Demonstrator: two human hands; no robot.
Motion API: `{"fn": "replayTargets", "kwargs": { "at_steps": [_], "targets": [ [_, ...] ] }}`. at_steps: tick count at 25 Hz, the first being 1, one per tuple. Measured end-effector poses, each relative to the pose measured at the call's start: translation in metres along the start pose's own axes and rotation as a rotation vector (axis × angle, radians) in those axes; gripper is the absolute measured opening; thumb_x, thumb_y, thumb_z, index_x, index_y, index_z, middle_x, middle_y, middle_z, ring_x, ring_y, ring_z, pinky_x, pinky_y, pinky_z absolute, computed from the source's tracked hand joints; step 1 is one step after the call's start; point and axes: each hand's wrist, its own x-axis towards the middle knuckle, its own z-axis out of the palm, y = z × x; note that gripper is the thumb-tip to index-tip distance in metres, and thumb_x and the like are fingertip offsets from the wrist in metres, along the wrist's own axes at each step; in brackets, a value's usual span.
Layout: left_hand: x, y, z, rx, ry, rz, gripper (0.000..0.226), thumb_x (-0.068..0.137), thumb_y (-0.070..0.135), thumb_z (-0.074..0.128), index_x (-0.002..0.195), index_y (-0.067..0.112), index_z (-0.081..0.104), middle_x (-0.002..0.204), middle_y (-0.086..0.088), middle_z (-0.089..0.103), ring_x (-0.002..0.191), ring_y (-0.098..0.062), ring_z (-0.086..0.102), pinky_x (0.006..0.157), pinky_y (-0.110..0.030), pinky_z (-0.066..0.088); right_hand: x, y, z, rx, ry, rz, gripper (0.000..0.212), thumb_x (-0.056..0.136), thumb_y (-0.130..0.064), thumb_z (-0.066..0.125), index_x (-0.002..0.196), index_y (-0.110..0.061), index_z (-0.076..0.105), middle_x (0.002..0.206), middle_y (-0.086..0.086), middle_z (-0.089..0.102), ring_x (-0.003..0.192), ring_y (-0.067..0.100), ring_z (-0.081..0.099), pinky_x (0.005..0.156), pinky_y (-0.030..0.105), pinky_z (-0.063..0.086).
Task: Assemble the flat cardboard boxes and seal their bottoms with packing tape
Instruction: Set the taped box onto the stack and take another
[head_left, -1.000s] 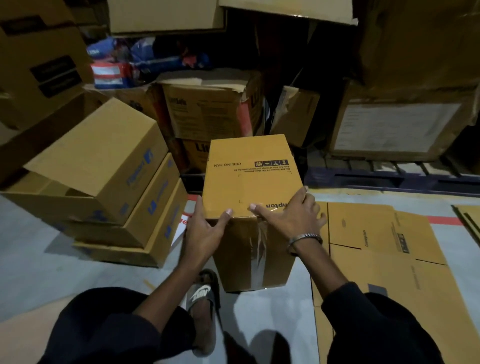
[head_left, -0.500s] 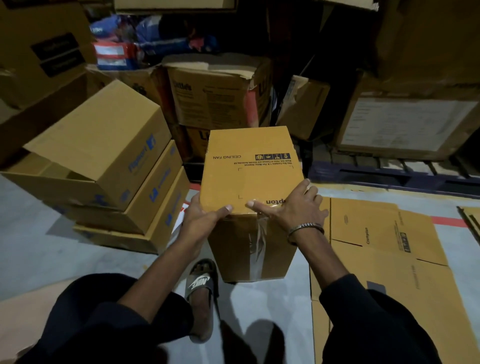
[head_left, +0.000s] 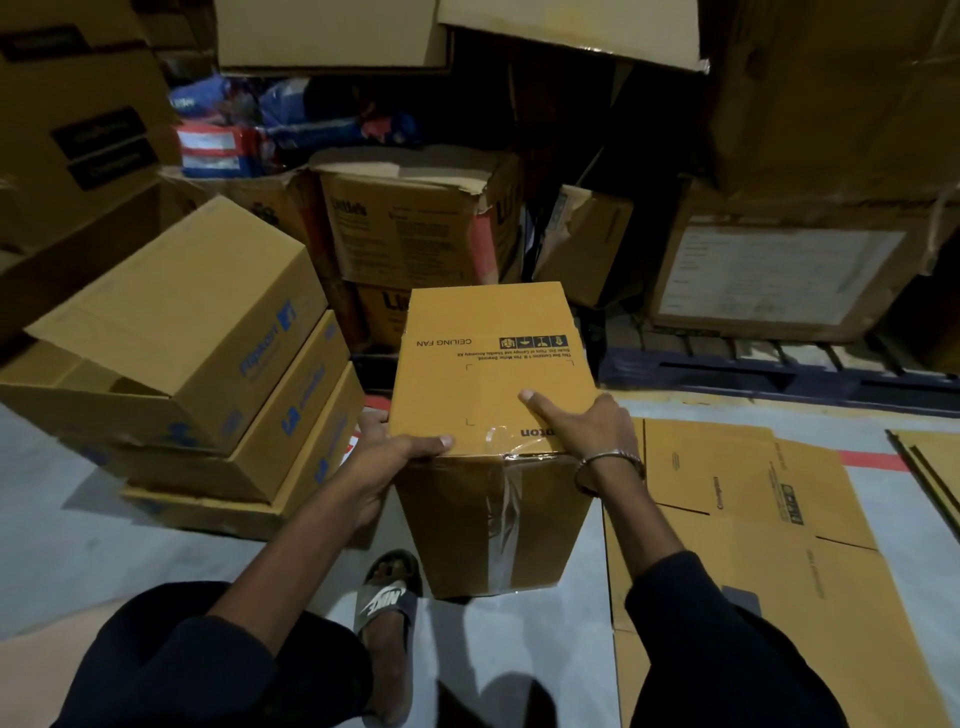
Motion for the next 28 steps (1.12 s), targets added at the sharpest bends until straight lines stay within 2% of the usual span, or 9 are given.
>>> {"fn": "replayTargets", "kwargs": {
  "at_steps": [4,7,10,13,17,19,23,26,28],
  "targets": [
    [0.002,0.005,0.004,-0.143,0.006,-0.016,0.067,0.071,0.043,0.091,0.126,0.026,0.057,0.123,-0.009,0.071,0.114,-0.031,0.068,0.104,-0.055,0.053,-0.012,0.014,0.0,0.222,-0.006,-0.069,0.064,0.07,-0.074,0.078,0.106,-0.024,0.061,0.108,0.002,0.071,0.092,0.02,0.063,0.074,0.034,0.051],
    [-0.005,-0.007,0.006,-0.149,-0.058,0.033,0.066,0.072,0.035,0.093,0.129,0.03,0.06,0.118,-0.004,0.077,0.114,-0.029,0.071,0.103,-0.054,0.054,-0.025,0.025,-0.014,0.228,0.047,-0.135,0.066,0.069,-0.075,0.077,0.112,-0.027,0.066,0.102,-0.006,0.071,0.095,0.018,0.066,0.081,0.036,0.056],
    [-0.013,-0.017,0.01,-0.101,-0.054,0.097,0.063,0.077,0.026,0.092,0.13,0.032,0.058,0.118,-0.002,0.076,0.113,-0.028,0.071,0.1,-0.052,0.057,-0.045,0.043,-0.023,0.295,0.106,-0.204,0.068,0.069,-0.07,0.081,0.12,-0.032,0.057,0.103,-0.015,0.065,0.094,0.01,0.064,0.075,0.028,0.053],
    [-0.021,-0.034,0.015,0.103,-0.005,0.15,0.082,0.068,0.036,0.095,0.137,0.03,0.051,0.126,0.002,0.07,0.115,-0.022,0.069,0.099,-0.049,0.058,-0.067,0.071,-0.016,0.383,0.079,-0.187,0.093,0.066,-0.066,0.086,0.139,-0.027,0.044,0.115,-0.014,0.062,0.098,0.007,0.063,0.076,0.025,0.053],
    [-0.033,-0.062,0.016,0.396,0.033,0.125,0.114,0.055,0.046,0.097,0.148,0.022,0.034,0.14,-0.002,0.057,0.126,-0.025,0.058,0.107,-0.053,0.05,-0.071,0.102,-0.012,0.392,-0.084,-0.048,0.095,0.06,-0.051,0.096,0.133,-0.031,0.039,0.115,-0.014,0.059,0.106,0.018,0.064,0.085,0.043,0.062],
    [-0.047,-0.081,0.019,0.468,0.021,0.069,0.119,0.052,0.046,0.099,0.144,0.021,0.029,0.137,0.0,0.054,0.126,-0.026,0.056,0.107,-0.053,0.049,-0.076,0.119,-0.019,0.333,-0.156,0.02,0.093,0.058,-0.039,0.1,0.127,-0.028,0.038,0.113,-0.009,0.059,0.104,0.02,0.062,0.084,0.042,0.059],
    [-0.066,-0.142,0.023,0.741,0.03,-0.048,0.115,0.048,0.051,0.097,0.14,0.023,0.034,0.135,-0.002,0.06,0.122,-0.031,0.06,0.099,-0.046,0.052,-0.092,0.157,-0.013,-0.183,-0.303,0.163,0.078,0.06,-0.03,0.099,0.113,-0.018,0.043,0.099,-0.001,0.058,0.094,0.024,0.058,0.078,0.038,0.052],
    [-0.061,-0.173,0.017,0.642,0.048,-0.138,0.085,0.071,0.047,0.089,0.14,0.017,0.05,0.136,-0.009,0.066,0.119,-0.032,0.064,0.098,-0.048,0.055,-0.091,0.171,0.006,-0.278,-0.315,0.211,0.056,0.068,-0.034,0.094,0.106,-0.015,0.057,0.103,0.005,0.068,0.093,0.024,0.064,0.084,0.041,0.059],
    [-0.067,-0.163,0.019,0.681,0.117,-0.167,0.072,0.084,0.054,0.079,0.139,0.016,0.053,0.134,-0.011,0.067,0.118,-0.035,0.065,0.098,-0.047,0.055,-0.087,0.174,0.016,-0.255,-0.307,0.233,0.045,0.07,-0.036,0.094,0.095,-0.014,0.063,0.096,0.006,0.071,0.088,0.023,0.067,0.079,0.038,0.06]
  ]
}}
